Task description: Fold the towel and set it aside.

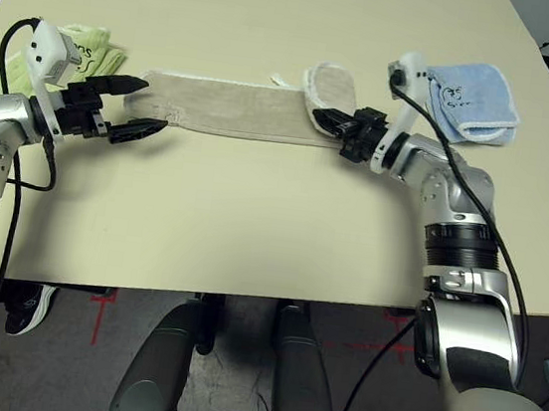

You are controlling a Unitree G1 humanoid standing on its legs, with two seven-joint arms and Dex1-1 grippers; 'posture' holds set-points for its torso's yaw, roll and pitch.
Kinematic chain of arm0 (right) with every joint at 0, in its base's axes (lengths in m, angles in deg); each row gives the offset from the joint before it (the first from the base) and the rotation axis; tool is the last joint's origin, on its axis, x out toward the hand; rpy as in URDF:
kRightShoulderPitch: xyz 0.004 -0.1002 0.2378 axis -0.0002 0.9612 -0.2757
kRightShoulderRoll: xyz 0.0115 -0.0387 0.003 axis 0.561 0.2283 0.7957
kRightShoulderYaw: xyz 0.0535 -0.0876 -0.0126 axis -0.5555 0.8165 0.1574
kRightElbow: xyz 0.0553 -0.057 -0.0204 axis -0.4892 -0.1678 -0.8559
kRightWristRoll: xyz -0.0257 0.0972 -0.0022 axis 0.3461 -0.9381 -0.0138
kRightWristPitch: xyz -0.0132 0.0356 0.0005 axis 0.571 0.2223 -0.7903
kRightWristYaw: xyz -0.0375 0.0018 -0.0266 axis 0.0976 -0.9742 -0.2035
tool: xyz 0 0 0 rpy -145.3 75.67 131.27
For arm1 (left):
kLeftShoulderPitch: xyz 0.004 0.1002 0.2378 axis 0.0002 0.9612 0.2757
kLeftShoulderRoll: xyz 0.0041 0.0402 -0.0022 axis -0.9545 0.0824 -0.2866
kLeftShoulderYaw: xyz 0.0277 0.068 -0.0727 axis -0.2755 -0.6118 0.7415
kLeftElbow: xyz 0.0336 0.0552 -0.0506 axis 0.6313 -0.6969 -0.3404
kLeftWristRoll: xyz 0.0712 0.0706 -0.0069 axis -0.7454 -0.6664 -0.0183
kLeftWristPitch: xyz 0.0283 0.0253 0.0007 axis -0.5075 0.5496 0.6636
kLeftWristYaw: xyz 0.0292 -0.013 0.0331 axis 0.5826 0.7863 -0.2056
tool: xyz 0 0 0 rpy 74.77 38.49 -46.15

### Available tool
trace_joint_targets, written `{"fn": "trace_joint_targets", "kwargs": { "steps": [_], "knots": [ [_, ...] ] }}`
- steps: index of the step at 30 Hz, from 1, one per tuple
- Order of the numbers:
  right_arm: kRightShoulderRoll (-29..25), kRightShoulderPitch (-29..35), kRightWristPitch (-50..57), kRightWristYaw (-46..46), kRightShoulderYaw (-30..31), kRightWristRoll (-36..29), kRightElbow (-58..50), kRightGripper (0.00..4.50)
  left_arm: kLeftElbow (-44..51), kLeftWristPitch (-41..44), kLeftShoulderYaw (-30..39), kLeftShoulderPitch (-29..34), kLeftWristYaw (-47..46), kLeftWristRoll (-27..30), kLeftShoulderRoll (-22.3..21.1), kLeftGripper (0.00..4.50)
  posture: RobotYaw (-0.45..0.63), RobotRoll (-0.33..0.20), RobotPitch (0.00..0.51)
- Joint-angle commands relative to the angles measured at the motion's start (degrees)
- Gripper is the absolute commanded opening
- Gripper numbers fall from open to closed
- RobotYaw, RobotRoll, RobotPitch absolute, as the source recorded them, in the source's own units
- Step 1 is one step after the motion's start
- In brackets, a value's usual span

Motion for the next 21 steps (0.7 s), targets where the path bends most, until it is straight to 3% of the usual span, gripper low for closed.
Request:
{"fn": "trace_joint_targets", "kwargs": {
  "steps": [1, 10, 13, 17, 21],
  "knots": [
    [0.4, -0.3, -0.5, -0.4, 1.5, 2.2, 0.6, 0.06, -0.4, -0.3, -0.7, -0.3, 0.3, -0.7, -0.3, 4.5, 0.02, 0.0, 0.224],
    [2.1, -0.7, -2.0, 0.9, 5.8, 6.8, 0.1, 0.06, -0.1, -0.3, -0.5, -0.2, 0.1, -0.8, -0.4, 4.5, 0.02, 0.0, 0.221],
    [1.9, -1.5, -5.2, 2.4, 7.8, 9.1, 0.6, 0.87, -0.1, -0.2, -0.6, -0.3, -0.1, -0.9, -0.2, 4.5, 0.02, 0.0, 0.22],
    [-1.5, -1.8, -13.9, 9.8, 8.9, 11.2, 1.4, 2.34, -0.1, -0.2, -0.6, -0.2, -0.3, -1.0, -0.2, 4.5, 0.02, 0.0, 0.22],
    [-5.9, -1.2, -14.2, 23.1, 5.1, 4.4, -0.2, 3.79, -0.4, -0.3, -0.7, 0.0, -0.3, -1.0, -0.1, 4.5, 0.01, 0.0, 0.219]
  ]
}}
